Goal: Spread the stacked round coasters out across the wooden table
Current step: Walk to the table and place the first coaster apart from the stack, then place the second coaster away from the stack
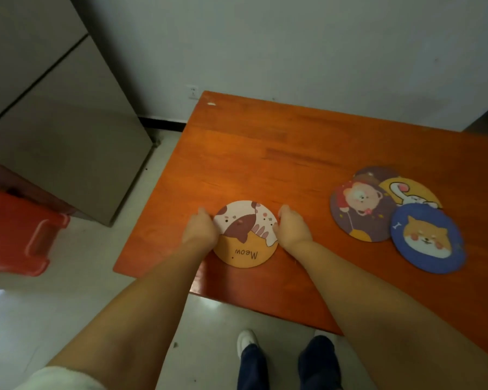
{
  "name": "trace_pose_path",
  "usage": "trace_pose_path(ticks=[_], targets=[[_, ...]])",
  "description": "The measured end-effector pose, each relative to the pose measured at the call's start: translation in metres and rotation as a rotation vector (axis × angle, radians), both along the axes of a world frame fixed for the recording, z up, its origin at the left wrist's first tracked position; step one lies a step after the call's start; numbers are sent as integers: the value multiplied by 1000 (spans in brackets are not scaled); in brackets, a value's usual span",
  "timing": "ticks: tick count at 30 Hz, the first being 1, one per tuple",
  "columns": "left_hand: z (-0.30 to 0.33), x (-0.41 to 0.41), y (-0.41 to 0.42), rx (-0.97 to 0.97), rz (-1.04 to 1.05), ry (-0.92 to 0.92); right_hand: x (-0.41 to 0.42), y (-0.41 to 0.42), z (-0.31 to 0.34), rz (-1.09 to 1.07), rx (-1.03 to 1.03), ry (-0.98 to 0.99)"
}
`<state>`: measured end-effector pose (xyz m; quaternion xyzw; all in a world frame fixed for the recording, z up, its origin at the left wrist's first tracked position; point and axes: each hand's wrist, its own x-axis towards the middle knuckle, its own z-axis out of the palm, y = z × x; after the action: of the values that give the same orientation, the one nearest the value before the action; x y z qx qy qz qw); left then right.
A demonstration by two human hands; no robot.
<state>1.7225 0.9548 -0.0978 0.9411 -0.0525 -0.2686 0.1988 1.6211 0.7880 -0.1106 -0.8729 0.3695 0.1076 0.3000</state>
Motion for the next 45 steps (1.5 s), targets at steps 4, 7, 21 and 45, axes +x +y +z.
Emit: trace_pose_path(ticks=[4,7,21,45], targets=[[12,-2,-23,106,-70,-46,-14,-17,13,53,-41,14],[22,-14,-63,81,-177,-76,-39,-50,24,16,-74,-1],[22,-144,-276,-112,-403,36,-219,-257,38,-349,-122,119],[15,-217,-334,-256,-63,162,-262,-297,21,-664,165,-163]])
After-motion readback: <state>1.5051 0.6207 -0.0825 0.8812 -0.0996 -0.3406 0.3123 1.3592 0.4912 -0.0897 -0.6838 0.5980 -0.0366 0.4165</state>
